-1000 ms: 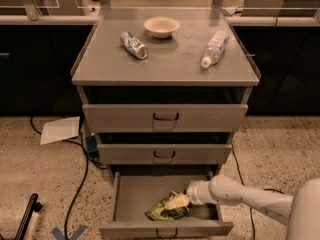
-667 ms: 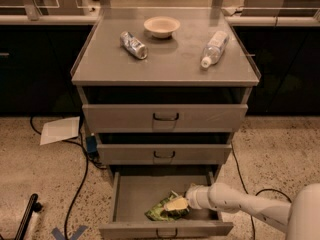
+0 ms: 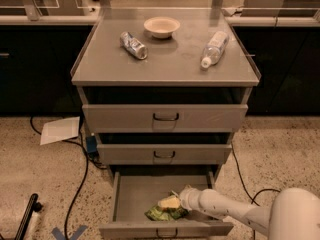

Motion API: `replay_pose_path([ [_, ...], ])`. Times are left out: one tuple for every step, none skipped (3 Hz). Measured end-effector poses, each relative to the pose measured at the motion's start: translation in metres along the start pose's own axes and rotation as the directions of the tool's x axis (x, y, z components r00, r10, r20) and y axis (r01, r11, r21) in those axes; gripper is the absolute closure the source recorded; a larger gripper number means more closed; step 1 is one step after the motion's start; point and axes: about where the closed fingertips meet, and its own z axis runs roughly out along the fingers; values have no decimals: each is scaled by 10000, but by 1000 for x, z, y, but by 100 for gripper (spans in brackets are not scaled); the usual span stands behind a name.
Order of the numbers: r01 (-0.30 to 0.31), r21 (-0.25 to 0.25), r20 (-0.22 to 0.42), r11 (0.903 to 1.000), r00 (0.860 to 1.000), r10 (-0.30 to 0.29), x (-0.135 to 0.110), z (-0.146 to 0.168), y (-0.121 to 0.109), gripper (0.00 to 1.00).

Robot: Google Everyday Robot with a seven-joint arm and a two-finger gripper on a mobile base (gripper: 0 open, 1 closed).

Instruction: Pick green jalapeno chip bag from bottom drawer and place on counter

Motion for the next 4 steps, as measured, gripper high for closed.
replay_pose_path([
  [114, 158, -286, 9998, 9995, -109, 8, 25, -5, 0],
  [40, 257, -1177, 9997, 9930, -10, 30, 38, -10, 0],
  [-146, 574, -1789, 9982, 9836, 246, 61, 43, -20, 0],
  [-346, 840, -2144, 9959, 9754, 520, 83, 47, -25, 0],
])
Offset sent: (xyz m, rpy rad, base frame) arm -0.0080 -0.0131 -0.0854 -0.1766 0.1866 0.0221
